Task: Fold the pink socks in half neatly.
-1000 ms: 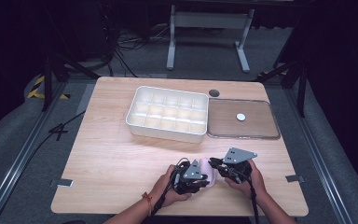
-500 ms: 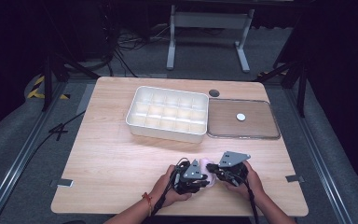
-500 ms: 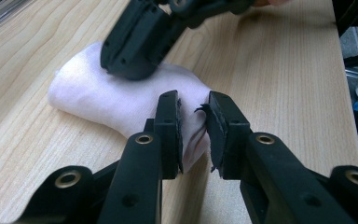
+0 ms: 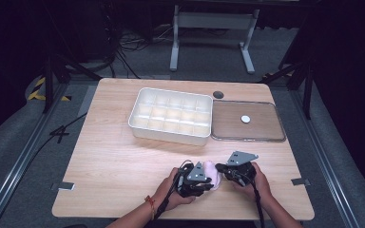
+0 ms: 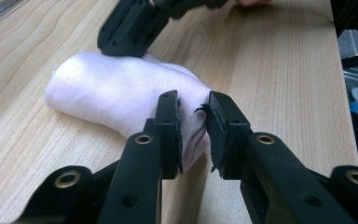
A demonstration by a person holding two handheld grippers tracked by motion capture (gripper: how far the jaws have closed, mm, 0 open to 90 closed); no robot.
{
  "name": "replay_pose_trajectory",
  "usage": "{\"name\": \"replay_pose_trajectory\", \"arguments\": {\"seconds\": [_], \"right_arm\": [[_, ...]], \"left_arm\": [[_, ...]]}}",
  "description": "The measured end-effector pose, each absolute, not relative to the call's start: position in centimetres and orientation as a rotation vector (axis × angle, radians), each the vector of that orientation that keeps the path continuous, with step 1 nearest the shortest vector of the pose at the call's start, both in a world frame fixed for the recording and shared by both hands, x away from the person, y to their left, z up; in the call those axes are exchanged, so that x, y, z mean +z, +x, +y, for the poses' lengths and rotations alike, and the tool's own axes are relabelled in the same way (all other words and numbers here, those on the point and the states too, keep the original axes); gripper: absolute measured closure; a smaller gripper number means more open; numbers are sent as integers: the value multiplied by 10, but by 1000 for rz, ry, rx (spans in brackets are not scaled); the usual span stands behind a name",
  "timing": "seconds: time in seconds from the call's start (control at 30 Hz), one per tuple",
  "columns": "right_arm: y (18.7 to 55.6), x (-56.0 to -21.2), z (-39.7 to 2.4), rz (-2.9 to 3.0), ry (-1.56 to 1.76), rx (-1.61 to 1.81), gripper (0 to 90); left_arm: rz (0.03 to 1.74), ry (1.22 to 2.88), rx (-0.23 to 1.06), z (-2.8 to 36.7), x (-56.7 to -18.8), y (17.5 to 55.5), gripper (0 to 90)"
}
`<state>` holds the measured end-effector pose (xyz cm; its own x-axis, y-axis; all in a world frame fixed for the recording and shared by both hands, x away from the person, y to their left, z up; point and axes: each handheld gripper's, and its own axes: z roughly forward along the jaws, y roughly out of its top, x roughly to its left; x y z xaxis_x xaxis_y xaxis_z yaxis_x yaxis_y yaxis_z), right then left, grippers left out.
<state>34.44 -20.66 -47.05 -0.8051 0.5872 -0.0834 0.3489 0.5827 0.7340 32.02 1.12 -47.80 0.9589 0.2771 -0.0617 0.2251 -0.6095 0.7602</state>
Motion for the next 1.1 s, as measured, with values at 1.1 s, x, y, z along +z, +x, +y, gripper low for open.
{"name": "replay_pose_trajectory", "arguments": {"seconds": [1.1], "right_arm": [[334,-469,-191,2529,680,1115,900]], "left_arm": [[353,2257,78,10,-475,320,742]]}}
